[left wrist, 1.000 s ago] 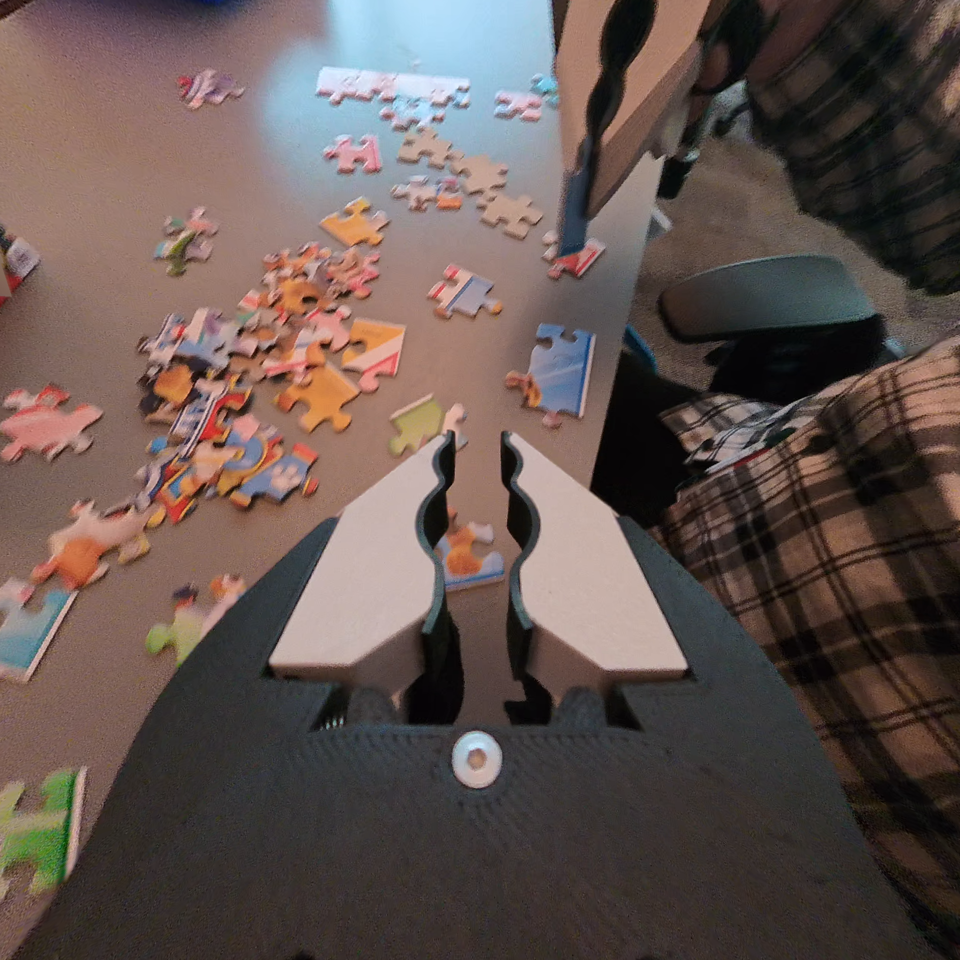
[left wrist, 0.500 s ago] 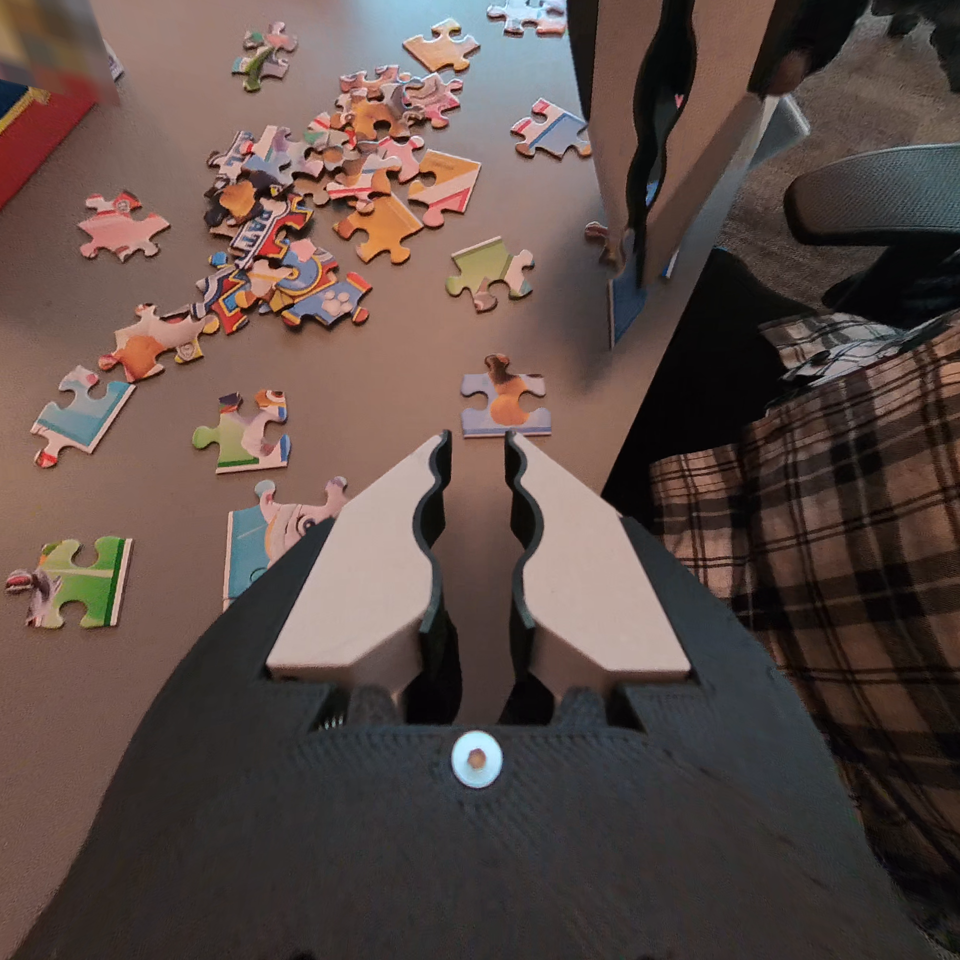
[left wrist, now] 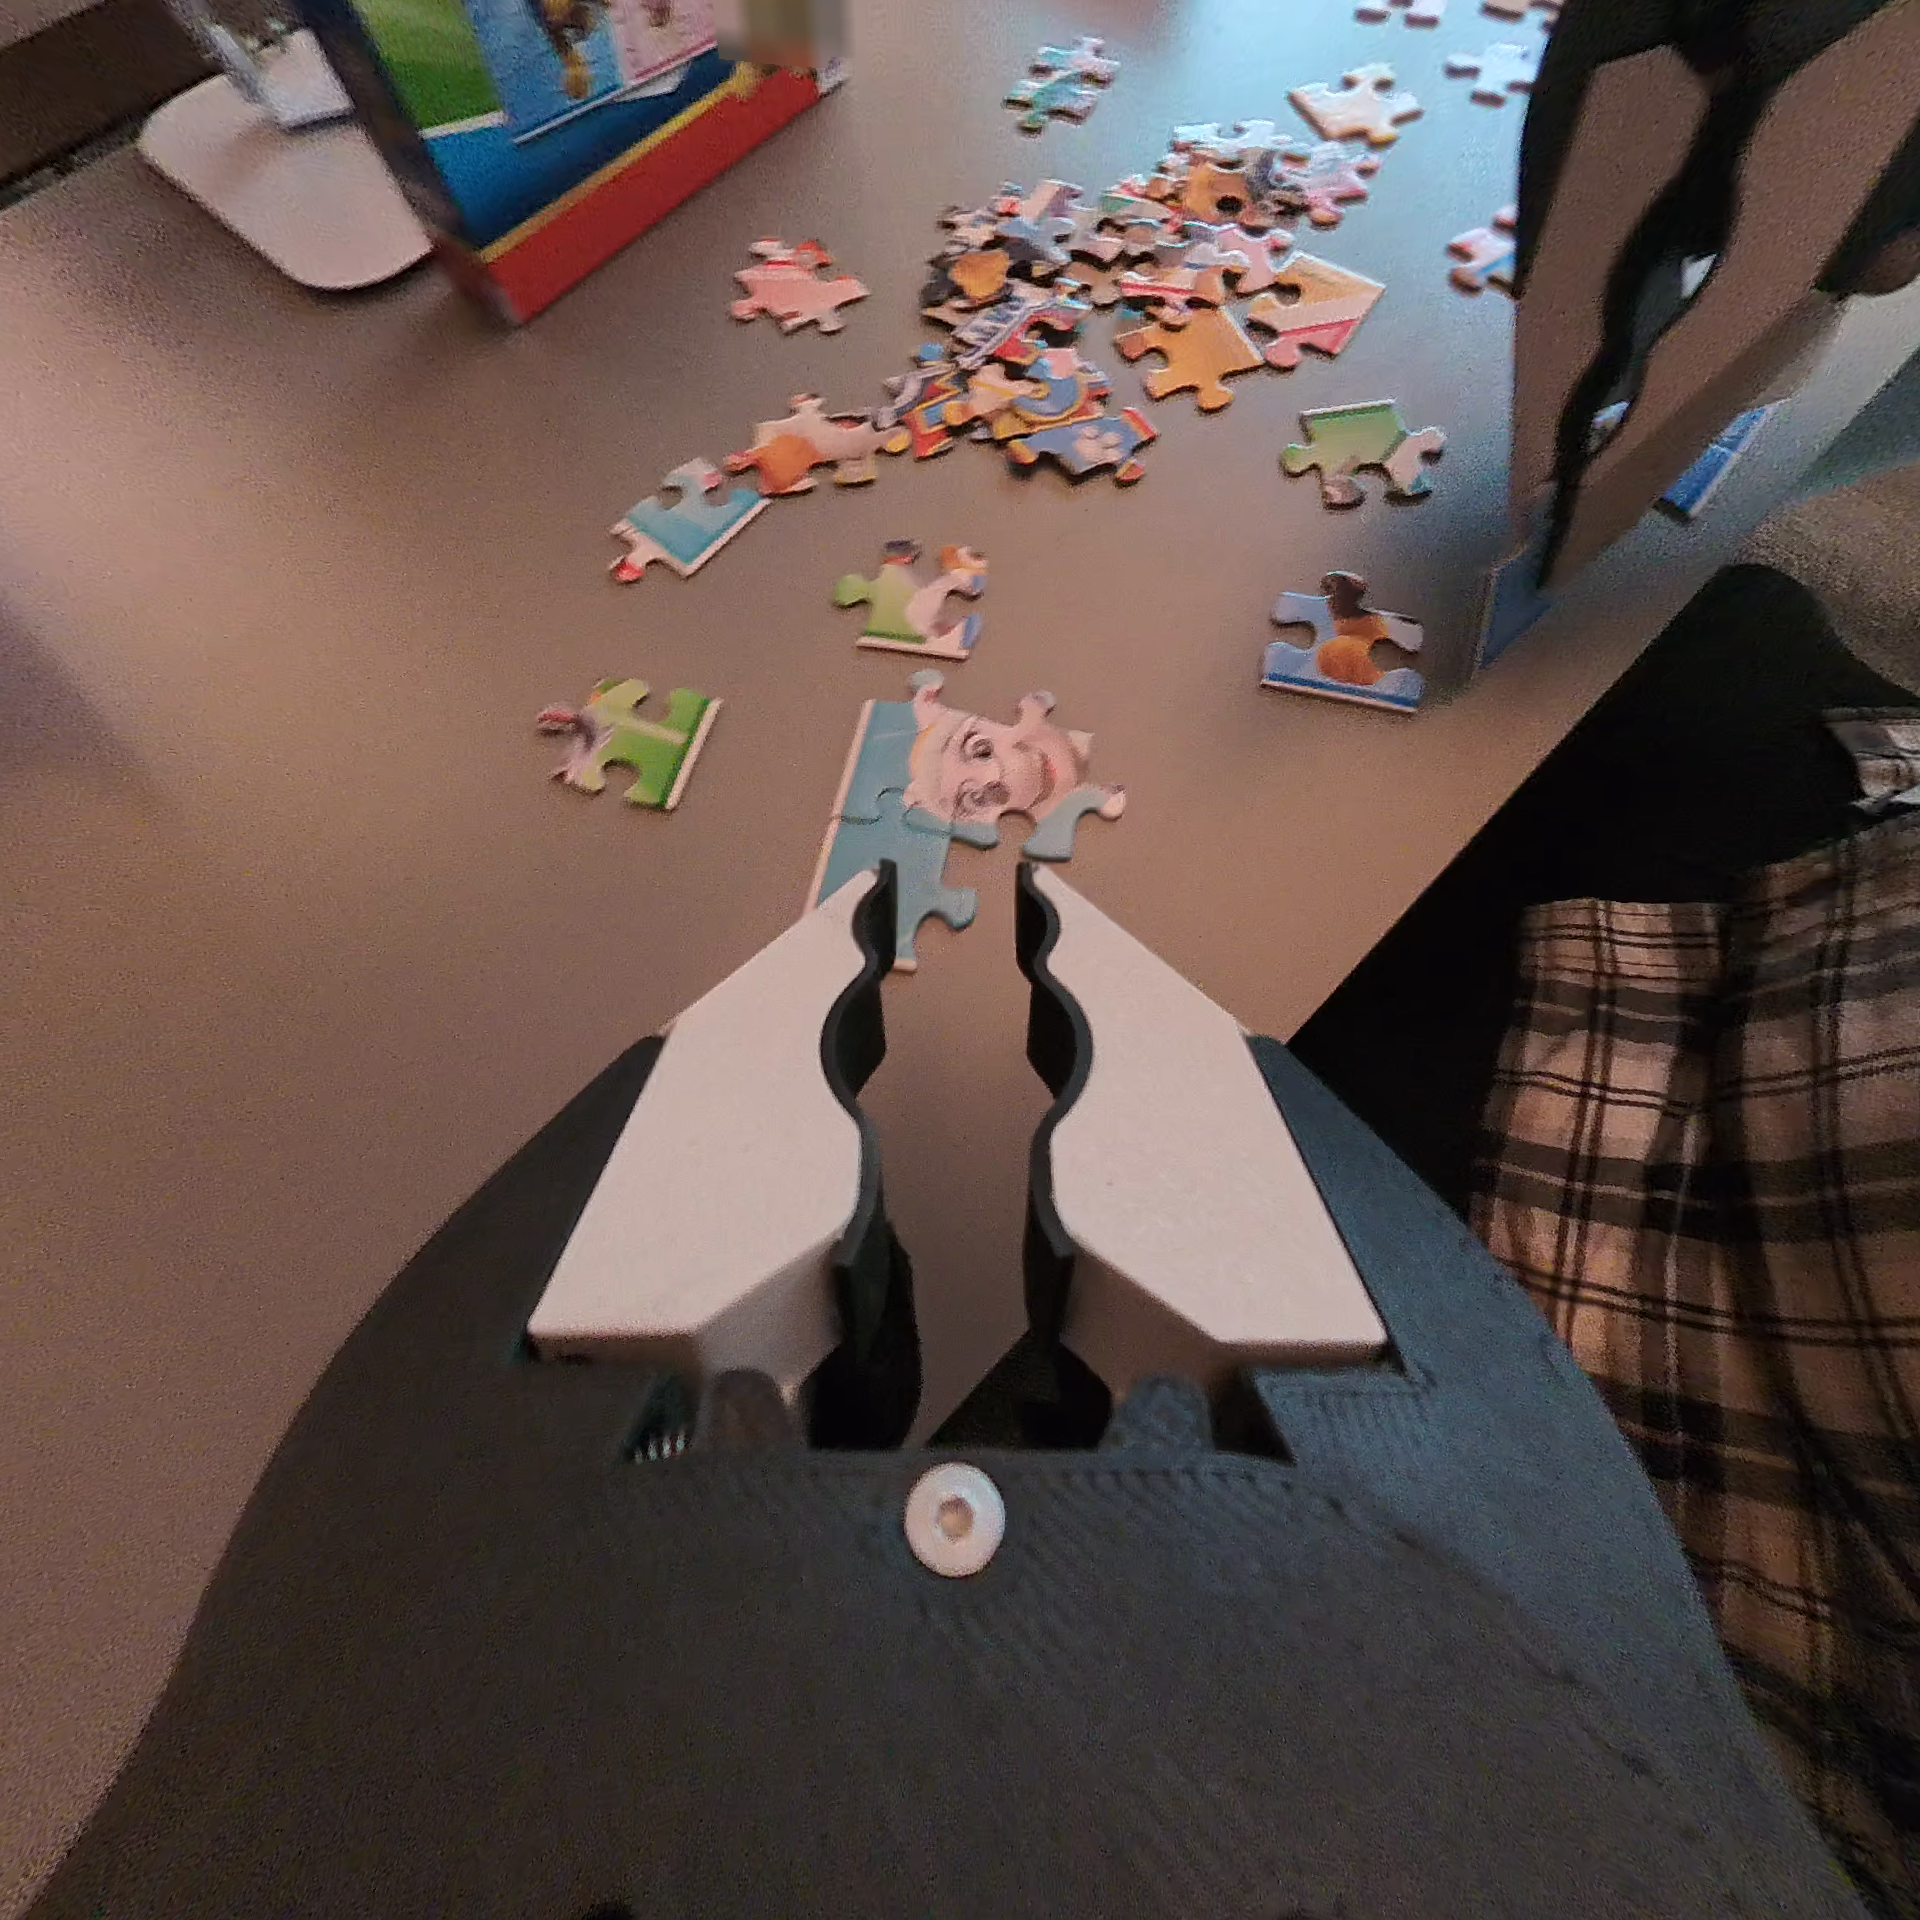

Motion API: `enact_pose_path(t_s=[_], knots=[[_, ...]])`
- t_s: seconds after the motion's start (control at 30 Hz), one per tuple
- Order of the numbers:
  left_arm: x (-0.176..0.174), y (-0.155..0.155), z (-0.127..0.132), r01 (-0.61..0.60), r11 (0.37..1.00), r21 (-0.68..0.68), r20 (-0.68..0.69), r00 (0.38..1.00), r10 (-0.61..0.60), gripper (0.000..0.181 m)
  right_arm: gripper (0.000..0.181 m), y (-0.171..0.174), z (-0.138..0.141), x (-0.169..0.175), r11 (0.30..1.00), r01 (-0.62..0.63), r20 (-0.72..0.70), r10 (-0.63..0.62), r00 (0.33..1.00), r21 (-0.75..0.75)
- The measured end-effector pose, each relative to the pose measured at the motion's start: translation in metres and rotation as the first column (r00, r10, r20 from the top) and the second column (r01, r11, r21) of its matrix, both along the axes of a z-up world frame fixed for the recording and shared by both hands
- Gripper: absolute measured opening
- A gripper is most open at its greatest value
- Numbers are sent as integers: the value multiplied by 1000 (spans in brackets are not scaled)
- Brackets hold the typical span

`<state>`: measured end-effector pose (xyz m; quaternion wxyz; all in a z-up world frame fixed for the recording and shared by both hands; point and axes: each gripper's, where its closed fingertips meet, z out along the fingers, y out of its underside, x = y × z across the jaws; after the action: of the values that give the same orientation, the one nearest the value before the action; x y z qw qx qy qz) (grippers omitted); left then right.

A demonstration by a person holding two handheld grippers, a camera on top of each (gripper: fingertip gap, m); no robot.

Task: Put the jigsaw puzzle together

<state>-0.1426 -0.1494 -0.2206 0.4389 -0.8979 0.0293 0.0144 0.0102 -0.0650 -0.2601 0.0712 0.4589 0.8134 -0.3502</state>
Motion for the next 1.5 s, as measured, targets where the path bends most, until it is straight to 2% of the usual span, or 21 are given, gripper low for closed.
enact_pose_path(t_s=[0.2, 0.33, 0.43, 0.5, 0.63, 0.7, 0.77, 0.87, 0.97, 1.1, 1.27, 1.5], knots=[[-13, -16, -5, -53, 999, 1, 7, 999, 53, 21, 0, -31, 18, -24, 995, -88, -15, 88, 996, -55], [-10, -14, -11, -42, 999, 0, 21, 999, 42, 22, 0, -52, 8, -49, 989, -134, 38, 136, 990, -57], [-4, -11, -13, -27, 1000, 10, 34, 999, 26, 24, 0, -61, -4, -64, 990, -137, 58, 138, 989, -19], [0, -9, -15, -11, 1000, 15, 40, 999, 10, 24, 8, -61, -11, -72, 992, -129, 53, 128, 990, 19], [6, -5, -20, 14, 1000, 17, 45, 999, -15, 25, 15, -54, -11, -82, 987, -113, 3, 113, 994, 111], [9, -2, -19, 26, 999, 26, 47, 999, -27, 25, 33, -51, -9, -82, 985, -112, -6, 114, 993, 134], [11, 0, -17, 35, 999, 39, 45, 998, -37, 26, 42, -47, -7, -81, 984, -107, -2, 108, 994, 144], [18, 5, -14, 54, 997, 56, 47, 997, -57, 26, 42, -40, 0, -78, 982, -94, -20, 99, 995, 162], [29, 12, -14, 85, 994, 64, 47, 995, -88, 27, 36, -23, 19, -69, 986, -52, -72, 64, 995, 160], [43, 23, -28, 140, 990, 10, 24, 990, -140, 28, 31, 12, 31, -47, 973, 2, -127, 28, 992, 230], [50, 33, -41, 155, 987, -51, 3, 988, -155, 30, 36, 21, 14, -31, 961, -22, -120, 57, 991, 274], [59, 33, -53, 178, 979, -101, 15, 984, -177, 33, 39, 9, -13, -39, 935, -64, -111, 109, 988, 350]])
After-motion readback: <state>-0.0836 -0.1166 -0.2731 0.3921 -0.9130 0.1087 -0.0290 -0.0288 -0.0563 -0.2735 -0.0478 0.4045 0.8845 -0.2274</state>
